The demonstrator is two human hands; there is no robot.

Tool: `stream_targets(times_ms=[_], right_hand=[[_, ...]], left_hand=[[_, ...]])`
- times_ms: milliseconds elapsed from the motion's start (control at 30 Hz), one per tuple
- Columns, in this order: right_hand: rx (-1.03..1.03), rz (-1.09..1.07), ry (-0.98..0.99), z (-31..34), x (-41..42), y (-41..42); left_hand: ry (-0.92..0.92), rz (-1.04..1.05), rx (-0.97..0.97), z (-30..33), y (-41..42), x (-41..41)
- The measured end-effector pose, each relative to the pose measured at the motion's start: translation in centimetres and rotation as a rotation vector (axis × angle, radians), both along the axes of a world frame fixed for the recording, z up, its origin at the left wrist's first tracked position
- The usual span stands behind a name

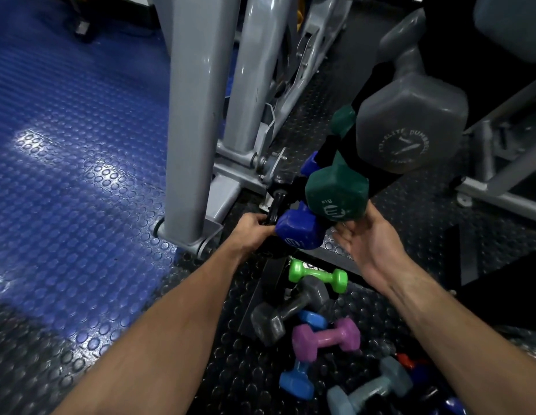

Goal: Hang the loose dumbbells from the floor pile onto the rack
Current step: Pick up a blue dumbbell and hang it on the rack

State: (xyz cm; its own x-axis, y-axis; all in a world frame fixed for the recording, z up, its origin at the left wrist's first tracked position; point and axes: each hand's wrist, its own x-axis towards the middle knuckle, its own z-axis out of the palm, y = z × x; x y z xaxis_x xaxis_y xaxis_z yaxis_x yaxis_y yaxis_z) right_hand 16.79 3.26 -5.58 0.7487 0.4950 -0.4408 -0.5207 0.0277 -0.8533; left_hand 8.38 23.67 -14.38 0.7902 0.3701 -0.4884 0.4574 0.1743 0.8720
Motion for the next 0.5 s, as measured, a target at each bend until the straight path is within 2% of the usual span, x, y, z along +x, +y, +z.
stream_targets(times_ms=[200, 500], right_hand=[[-0.006, 0.010, -0.009, -0.1, 0.0, -0.1], [-0.001, 0.031, -0.004, -0.8, 0.4, -0.4]], left_hand=[[0.022, -0.061, 0.058, 0.4, 0.2, 0.5], [0.075, -0.145, 0.299, -1.0, 0.3, 1.5]])
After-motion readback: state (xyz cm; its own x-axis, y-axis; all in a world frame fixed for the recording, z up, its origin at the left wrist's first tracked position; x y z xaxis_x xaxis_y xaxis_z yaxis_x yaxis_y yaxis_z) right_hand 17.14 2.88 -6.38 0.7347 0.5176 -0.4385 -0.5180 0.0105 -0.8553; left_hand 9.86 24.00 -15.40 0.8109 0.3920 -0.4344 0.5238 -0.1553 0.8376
